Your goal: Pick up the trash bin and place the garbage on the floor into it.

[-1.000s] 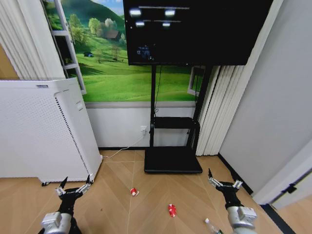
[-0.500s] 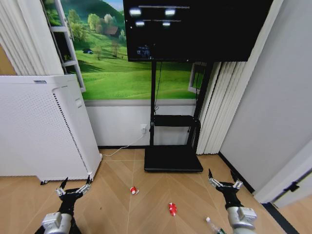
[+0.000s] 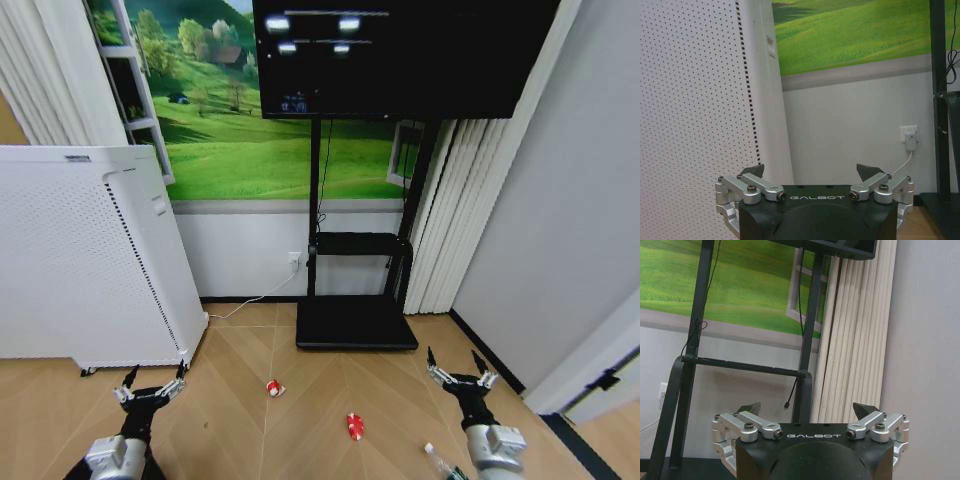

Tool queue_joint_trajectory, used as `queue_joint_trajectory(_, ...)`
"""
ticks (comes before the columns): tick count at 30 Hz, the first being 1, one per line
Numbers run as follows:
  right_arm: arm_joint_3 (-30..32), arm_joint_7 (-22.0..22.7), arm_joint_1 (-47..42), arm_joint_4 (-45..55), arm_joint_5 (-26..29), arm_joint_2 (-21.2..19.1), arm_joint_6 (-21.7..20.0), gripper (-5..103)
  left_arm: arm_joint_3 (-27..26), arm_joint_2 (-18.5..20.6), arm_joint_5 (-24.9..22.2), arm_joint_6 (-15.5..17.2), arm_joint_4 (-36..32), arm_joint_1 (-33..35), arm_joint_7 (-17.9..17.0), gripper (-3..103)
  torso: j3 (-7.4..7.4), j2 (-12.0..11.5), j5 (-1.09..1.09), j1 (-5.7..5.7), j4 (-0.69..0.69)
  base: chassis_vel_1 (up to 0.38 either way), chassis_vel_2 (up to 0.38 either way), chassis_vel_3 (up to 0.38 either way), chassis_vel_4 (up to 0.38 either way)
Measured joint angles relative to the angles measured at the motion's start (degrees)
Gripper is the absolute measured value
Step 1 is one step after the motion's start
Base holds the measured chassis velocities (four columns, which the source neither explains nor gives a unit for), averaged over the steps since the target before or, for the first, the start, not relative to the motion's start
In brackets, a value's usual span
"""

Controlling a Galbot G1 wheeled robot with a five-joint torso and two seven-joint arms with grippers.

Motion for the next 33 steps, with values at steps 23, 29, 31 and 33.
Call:
queue_joint_trajectory(23,-0.04,-0.03,-0.11,-0.04,-0.15,0.01,0.03,100,0.05,-0.12,0.03,-0.18,0.18,0.11,0.02,100,-3.73,-5.3,0.0,-1.57,0.0,0.0,0.0,0.0,0.0)
queue_joint_trajectory(29,-0.06,-0.03,-0.09,-0.02,-0.15,-0.12,0.03,100,0.06,-0.18,0.16,-0.21,0.11,0.14,0.02,100,-4.48,-6.32,0.0,-1.85,0.0,0.0,0.0,0.0,0.0)
queue_joint_trajectory(31,-0.05,-0.02,-0.09,-0.02,-0.14,-0.14,0.03,100,0.09,-0.28,0.31,-0.23,0.16,0.24,0.03,100,-5.05,-7.02,0.0,-1.98,0.0,0.0,0.0,0.0,0.0)
queue_joint_trajectory(33,-0.05,-0.02,-0.1,-0.02,-0.14,-0.14,0.02,100,0.1,-0.34,0.46,-0.3,0.33,0.31,0.03,100,-5.42,-7.46,0.0,-2.04,0.0,0.0,0.0,0.0,0.0)
